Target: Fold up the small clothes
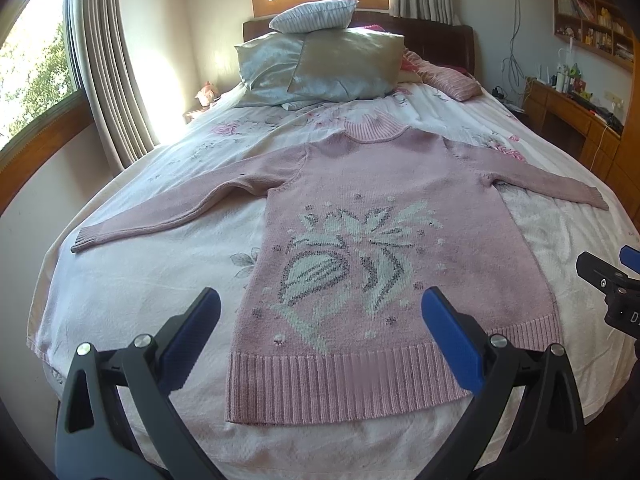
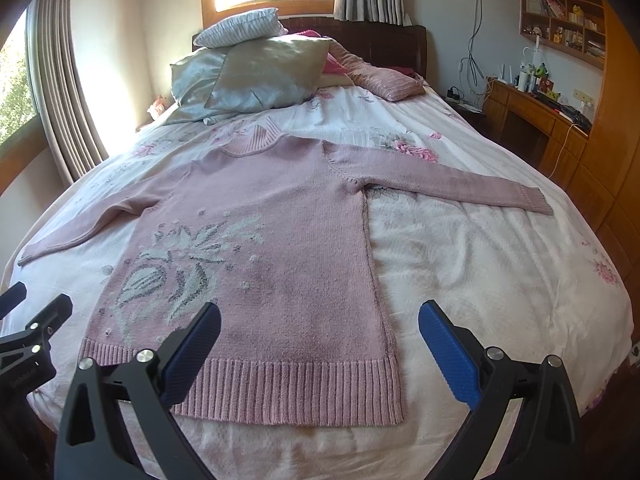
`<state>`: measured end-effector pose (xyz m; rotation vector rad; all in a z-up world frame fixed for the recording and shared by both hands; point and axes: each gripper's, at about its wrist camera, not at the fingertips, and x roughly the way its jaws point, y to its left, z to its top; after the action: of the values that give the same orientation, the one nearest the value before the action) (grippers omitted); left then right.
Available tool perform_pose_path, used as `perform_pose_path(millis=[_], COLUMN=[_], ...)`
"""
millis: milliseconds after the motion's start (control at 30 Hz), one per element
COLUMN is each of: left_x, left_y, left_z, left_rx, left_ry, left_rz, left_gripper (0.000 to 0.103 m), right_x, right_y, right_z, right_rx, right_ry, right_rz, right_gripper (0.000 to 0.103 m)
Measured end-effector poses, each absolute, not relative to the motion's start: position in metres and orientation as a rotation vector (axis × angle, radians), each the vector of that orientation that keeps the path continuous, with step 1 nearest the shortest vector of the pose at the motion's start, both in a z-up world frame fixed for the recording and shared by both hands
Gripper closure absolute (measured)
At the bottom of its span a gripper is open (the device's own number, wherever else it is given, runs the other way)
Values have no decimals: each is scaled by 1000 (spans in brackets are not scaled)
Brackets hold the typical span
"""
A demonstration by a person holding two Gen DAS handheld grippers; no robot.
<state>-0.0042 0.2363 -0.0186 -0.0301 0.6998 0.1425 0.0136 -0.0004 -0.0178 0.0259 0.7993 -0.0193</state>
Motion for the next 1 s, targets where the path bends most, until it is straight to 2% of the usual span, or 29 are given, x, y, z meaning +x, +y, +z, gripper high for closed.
perform_pose_path(millis=[1000], left_x=[-3], left_y=[234], left_z=[-20], left_rx=[-31], left_ry=[701], left_rz=[146], left_gripper=[3], right_x=[15], right_y=[-3], right_z=[-20], right_rx=[29], right_ry=[806], right_rz=[-19], right_gripper=[4])
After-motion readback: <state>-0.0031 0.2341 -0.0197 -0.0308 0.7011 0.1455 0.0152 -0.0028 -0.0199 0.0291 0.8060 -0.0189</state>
